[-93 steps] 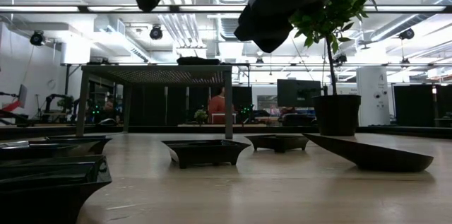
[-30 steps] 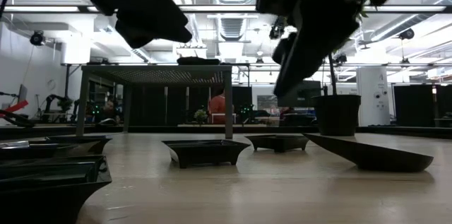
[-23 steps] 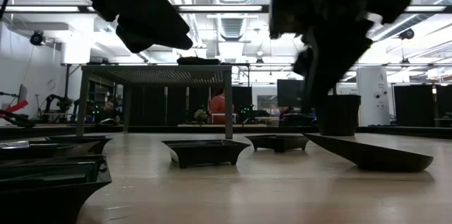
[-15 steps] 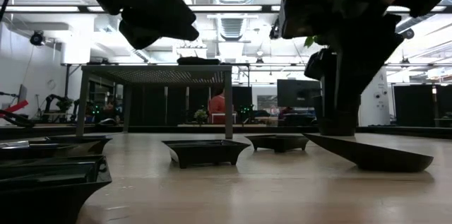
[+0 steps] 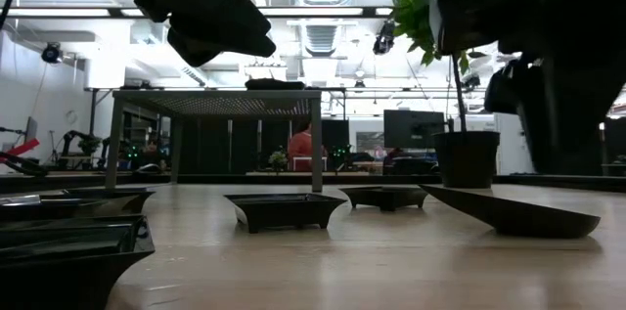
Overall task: Pick & Place Mini shaped plates
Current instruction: Stack the drop-shaped plate on top of the stacked drop-shaped plates on the shelf
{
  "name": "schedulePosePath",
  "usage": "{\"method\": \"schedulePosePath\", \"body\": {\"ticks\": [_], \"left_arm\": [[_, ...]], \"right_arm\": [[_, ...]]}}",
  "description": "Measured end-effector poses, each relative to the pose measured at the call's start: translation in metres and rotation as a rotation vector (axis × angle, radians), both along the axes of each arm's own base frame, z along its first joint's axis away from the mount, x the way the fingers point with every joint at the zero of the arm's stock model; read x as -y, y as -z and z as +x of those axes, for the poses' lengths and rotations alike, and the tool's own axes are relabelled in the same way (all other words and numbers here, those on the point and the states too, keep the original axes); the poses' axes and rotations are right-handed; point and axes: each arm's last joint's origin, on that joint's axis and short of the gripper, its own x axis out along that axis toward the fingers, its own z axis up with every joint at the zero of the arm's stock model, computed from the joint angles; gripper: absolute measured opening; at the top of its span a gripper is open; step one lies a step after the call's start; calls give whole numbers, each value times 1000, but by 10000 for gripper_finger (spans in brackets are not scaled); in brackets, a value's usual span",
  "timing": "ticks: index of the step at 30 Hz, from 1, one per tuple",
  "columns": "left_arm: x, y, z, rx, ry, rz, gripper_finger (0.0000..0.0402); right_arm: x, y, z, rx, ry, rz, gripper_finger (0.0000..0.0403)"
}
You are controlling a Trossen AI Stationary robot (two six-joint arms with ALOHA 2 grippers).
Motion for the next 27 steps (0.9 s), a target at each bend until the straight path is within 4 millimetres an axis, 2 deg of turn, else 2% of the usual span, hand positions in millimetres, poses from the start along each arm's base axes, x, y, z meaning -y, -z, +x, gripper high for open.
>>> {"method": "schedulePosePath", "body": {"ticks": [7,11,14,20,25,27], "left_arm": [[0,0,0,1,3,5,120],[0,0,0,2,9,15,120],[0,0,0,3,17,31,120],[-1,0,0,3,15,32,120],[-1,0,0,4,15,31,120],[-1,0,0,5,15,31,120]], "right_arm": [[-12,1,-7,-13,112,-1,166],[-28,-1,-9,86,-60,-17,164],[-38,-3,-12,193,-187,-134,158],[-48,-4,-5,348,-261,-171,136],[-51,4,-3,358,-243,-209,119],[-52,13,-3,326,-252,-225,115]]}}
